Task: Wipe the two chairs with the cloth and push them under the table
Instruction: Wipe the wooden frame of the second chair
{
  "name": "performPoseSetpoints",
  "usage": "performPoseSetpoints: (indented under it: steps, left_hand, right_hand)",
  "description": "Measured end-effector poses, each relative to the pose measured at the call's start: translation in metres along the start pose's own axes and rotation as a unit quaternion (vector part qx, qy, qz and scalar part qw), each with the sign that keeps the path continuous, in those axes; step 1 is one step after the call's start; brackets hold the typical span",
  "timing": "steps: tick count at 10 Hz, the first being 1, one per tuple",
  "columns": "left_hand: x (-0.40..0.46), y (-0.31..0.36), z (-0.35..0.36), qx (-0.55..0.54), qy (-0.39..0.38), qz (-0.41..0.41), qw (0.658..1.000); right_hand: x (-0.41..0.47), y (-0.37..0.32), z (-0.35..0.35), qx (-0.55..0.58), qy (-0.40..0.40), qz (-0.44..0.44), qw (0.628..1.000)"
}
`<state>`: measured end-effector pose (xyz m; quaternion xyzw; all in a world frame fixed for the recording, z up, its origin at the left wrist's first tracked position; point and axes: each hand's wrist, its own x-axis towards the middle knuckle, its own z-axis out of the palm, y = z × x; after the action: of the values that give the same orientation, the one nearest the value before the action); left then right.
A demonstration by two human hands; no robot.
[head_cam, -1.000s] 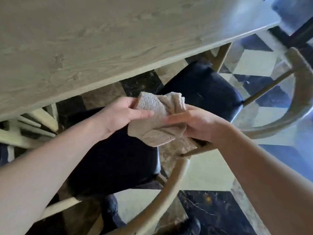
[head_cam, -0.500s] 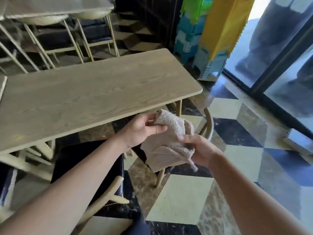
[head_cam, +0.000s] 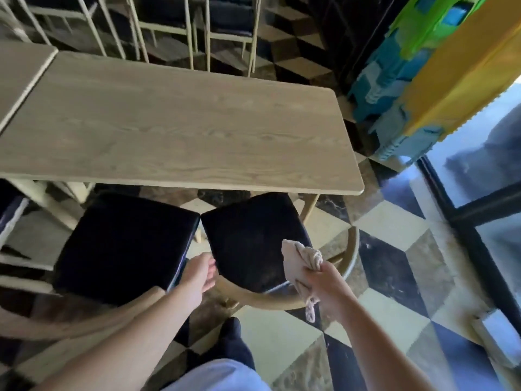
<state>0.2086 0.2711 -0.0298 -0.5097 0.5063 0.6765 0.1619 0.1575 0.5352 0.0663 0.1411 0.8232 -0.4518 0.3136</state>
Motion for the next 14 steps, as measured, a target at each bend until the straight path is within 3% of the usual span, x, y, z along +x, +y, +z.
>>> performPoseSetpoints:
  steps: [1, 2, 3, 4, 5, 6, 7, 8, 9, 10, 11, 12, 13, 14]
  left_hand:
    - [0.006, -0.026, 0.006, -0.155, 0.037, -0.116, 0.98]
    - [0.003, -0.038, 0.019, -0.262, 0.019, -0.137, 0.955]
    - [-0.003, -0.047, 0.027, -0.341, 0.041, -0.121, 0.931]
    - [-0.014, -0.057, 0.035, -0.411, 0.05, -0.104, 0.904]
    - [-0.024, -0.07, 0.051, -0.437, 0.079, -0.103, 0.89]
    - [-0.042, -0.104, 0.09, -0.466, 0.073, -0.118, 0.874]
    - [-0.057, -0.124, 0.139, -0.524, 0.087, -0.059, 0.845]
    - [-0.059, -0.122, 0.177, -0.564, 0.148, 0.004, 0.812]
    - [-0.06, -0.129, 0.22, -0.602, 0.205, 0.008, 0.772]
    - [-0.064, -0.132, 0.264, -0.611, 0.241, -0.005, 0.754]
    - [-0.066, -0.136, 0.285, -0.613, 0.255, -0.024, 0.748]
    - [-0.071, -0.134, 0.317, -0.611, 0.255, -0.018, 0.749]
    - [-0.067, -0.128, 0.332, -0.607, 0.279, -0.016, 0.744]
    - [-0.066, -0.124, 0.336, -0.595, 0.3, -0.018, 0.745]
  right_hand:
    - [0.036, -0.004, 0.02, -0.123, -0.029, -0.003, 0.992]
    - [0.062, -0.016, 0.053, -0.178, -0.078, -0.025, 0.981]
    - [0.085, -0.024, 0.088, -0.272, -0.158, -0.08, 0.946]
    - [0.092, -0.033, 0.118, -0.247, -0.212, -0.062, 0.944]
    - [0.105, -0.035, 0.154, -0.585, -0.352, -0.206, 0.701]
    - [0.101, -0.01, 0.158, -0.356, -0.351, -0.116, 0.858]
    - [0.109, 0.007, 0.145, -0.345, -0.374, -0.138, 0.85]
    - [0.116, 0.013, 0.122, -0.41, -0.415, -0.175, 0.793]
    - [0.119, 0.021, 0.084, -0.43, -0.457, -0.19, 0.755]
    - [0.119, 0.034, 0.024, -0.41, -0.5, -0.204, 0.735]
    - [0.131, 0.039, -0.022, -0.392, -0.554, -0.21, 0.704]
    - [0.167, 0.04, -0.079, -0.489, -0.562, -0.249, 0.619]
    - [0.209, 0.04, -0.127, -0.568, -0.537, -0.254, 0.569]
    - [0.245, 0.032, -0.17, -0.601, -0.514, -0.279, 0.545]
